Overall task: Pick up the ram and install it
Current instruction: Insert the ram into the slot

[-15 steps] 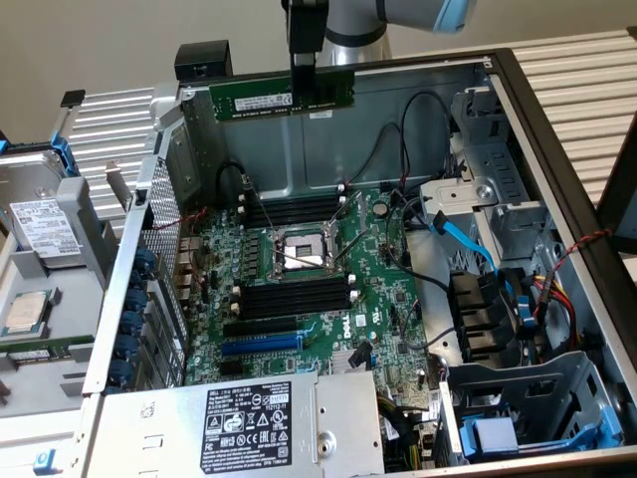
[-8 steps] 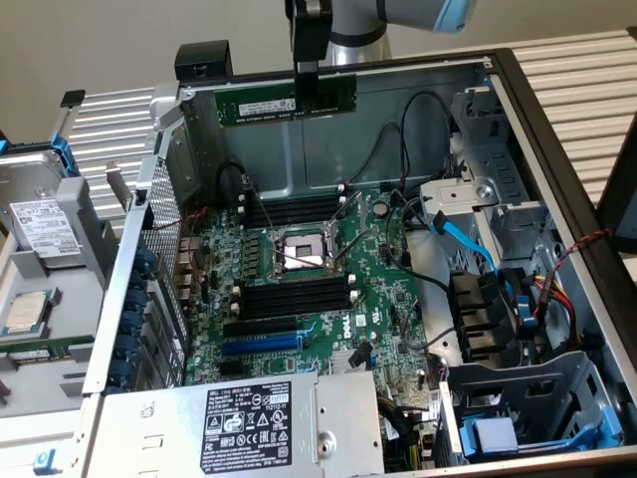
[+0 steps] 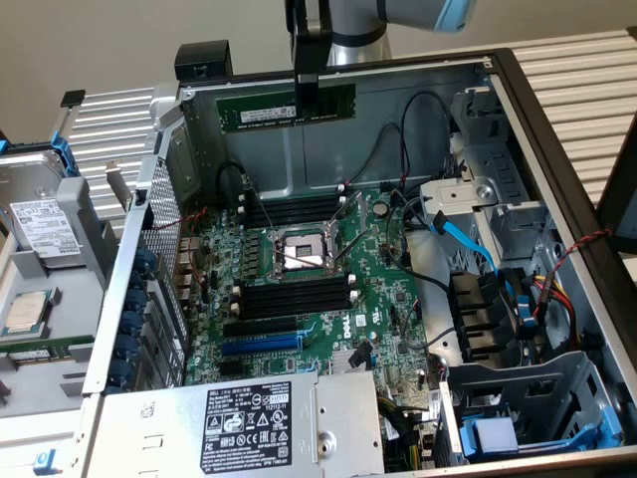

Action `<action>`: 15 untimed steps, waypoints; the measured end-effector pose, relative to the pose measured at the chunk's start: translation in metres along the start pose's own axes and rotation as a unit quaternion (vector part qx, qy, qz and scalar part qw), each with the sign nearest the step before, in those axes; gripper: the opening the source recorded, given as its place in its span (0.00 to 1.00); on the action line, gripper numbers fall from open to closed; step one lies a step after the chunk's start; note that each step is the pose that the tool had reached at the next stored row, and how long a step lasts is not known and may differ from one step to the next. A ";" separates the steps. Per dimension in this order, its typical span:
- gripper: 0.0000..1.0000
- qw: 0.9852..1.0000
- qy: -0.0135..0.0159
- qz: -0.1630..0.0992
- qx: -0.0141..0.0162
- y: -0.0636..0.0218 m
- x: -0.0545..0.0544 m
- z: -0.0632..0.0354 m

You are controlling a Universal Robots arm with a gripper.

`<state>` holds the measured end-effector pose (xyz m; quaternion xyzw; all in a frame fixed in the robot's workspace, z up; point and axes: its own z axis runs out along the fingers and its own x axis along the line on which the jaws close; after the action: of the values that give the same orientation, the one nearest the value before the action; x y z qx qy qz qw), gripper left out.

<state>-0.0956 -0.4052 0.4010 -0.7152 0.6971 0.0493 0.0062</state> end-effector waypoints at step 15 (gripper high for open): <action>0.13 1.000 0.010 0.007 0.001 -0.0004 0.001 0.0112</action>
<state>-0.0958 -0.4054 0.3897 -0.7108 0.7021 0.0417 -0.0007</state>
